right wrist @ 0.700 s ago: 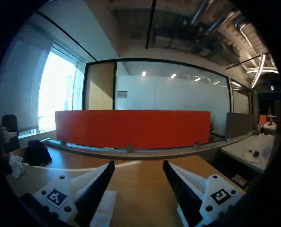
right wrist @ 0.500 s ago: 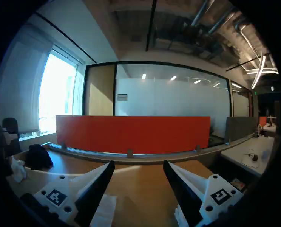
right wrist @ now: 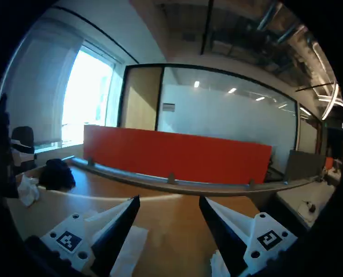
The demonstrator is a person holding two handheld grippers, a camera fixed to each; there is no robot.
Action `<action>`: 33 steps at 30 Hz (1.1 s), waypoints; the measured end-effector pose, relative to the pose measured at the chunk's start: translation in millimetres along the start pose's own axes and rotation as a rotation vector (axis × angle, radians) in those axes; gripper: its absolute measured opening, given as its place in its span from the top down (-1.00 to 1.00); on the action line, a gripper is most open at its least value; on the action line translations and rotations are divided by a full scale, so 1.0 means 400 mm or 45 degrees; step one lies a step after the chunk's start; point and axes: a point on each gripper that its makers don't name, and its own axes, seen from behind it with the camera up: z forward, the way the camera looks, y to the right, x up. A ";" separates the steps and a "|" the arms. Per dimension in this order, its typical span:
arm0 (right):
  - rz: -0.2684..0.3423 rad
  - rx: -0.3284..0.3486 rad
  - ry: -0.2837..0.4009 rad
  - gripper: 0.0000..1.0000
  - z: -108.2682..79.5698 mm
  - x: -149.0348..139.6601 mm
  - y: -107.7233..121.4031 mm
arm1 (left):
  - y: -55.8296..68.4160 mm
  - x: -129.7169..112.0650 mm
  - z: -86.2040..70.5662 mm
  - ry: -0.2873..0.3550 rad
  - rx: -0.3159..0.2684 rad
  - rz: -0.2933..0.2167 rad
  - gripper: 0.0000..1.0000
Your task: Fold towel
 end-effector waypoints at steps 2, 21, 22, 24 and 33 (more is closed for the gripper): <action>-0.022 0.062 -0.050 -1.00 -0.001 -0.025 -0.023 | 0.019 -0.018 0.003 -0.036 -0.048 0.019 -0.60; -0.151 0.360 -0.356 -1.00 -0.006 -0.267 -0.155 | 0.135 -0.265 0.010 -0.299 -0.276 0.154 -0.59; -0.152 0.370 -0.370 -1.00 -0.007 -0.287 -0.162 | 0.140 -0.288 0.010 -0.318 -0.284 0.158 -0.59; -0.155 0.385 -0.395 -1.00 -0.008 -0.324 -0.174 | 0.149 -0.329 0.010 -0.353 -0.298 0.165 -0.59; -0.171 0.428 -0.520 -1.00 -0.007 -0.490 -0.209 | 0.184 -0.522 0.008 -0.527 -0.352 0.175 -0.60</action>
